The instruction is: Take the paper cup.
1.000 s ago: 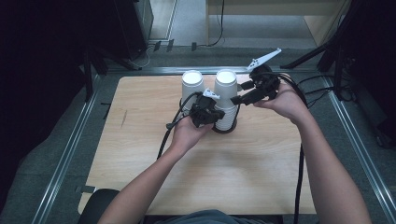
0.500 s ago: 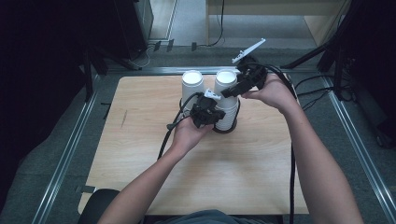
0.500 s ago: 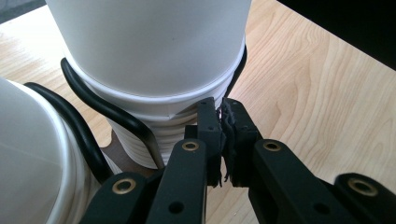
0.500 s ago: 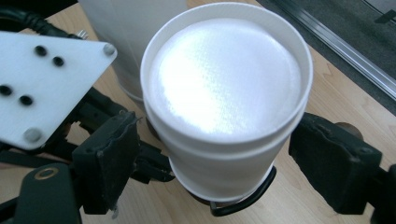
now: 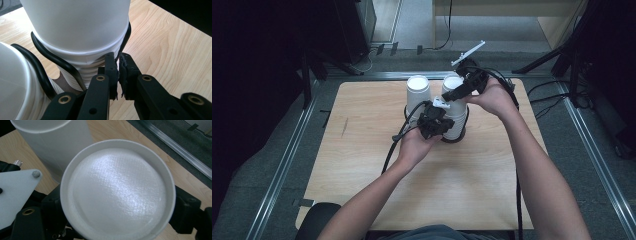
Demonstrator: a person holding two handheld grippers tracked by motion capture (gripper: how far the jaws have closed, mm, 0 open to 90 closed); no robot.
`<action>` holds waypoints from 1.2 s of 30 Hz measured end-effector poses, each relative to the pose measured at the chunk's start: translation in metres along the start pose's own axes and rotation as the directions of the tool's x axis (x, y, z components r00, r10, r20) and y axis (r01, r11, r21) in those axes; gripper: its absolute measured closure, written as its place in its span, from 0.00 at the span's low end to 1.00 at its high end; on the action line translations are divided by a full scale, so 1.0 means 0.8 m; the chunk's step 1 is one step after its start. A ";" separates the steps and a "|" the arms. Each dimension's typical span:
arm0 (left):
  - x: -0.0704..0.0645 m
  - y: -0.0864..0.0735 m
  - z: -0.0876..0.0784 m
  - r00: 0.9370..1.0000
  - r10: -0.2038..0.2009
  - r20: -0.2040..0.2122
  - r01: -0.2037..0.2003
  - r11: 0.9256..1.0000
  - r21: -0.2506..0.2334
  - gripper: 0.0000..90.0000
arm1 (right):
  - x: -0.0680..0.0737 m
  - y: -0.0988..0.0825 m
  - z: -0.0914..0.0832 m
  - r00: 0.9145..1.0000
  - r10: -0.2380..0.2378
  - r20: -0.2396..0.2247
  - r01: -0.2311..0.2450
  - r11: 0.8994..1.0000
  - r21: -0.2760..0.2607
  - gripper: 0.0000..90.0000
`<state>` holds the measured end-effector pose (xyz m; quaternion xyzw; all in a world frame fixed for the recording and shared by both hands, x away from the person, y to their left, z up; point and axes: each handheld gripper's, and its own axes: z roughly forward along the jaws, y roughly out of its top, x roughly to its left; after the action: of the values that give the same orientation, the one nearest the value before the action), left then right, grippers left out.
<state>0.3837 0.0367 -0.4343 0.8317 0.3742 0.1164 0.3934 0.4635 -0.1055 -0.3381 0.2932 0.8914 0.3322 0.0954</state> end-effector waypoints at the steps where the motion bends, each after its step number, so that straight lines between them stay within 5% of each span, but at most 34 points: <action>1: 0.000 0.000 0.000 1.000 -0.006 0.007 0.006 1.000 0.000 0.94 | 0.001 0.001 0.000 1.000 0.003 0.004 -0.003 1.000 0.002 0.21; 6: -0.002 0.000 0.000 1.000 -0.004 0.005 0.004 1.000 0.006 0.93 | 0.008 0.004 0.002 0.999 -0.019 0.038 0.019 1.000 0.007 0.24; 36: 0.004 -0.003 -0.006 1.000 0.010 -0.007 -0.010 1.000 0.006 0.92 | 0.014 0.014 0.000 0.998 -0.041 0.054 0.037 0.997 0.070 0.25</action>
<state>0.3822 0.0428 -0.4334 0.8344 0.3715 0.1201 0.3891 0.4596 -0.0921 -0.3309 0.2880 0.9049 0.2911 0.1162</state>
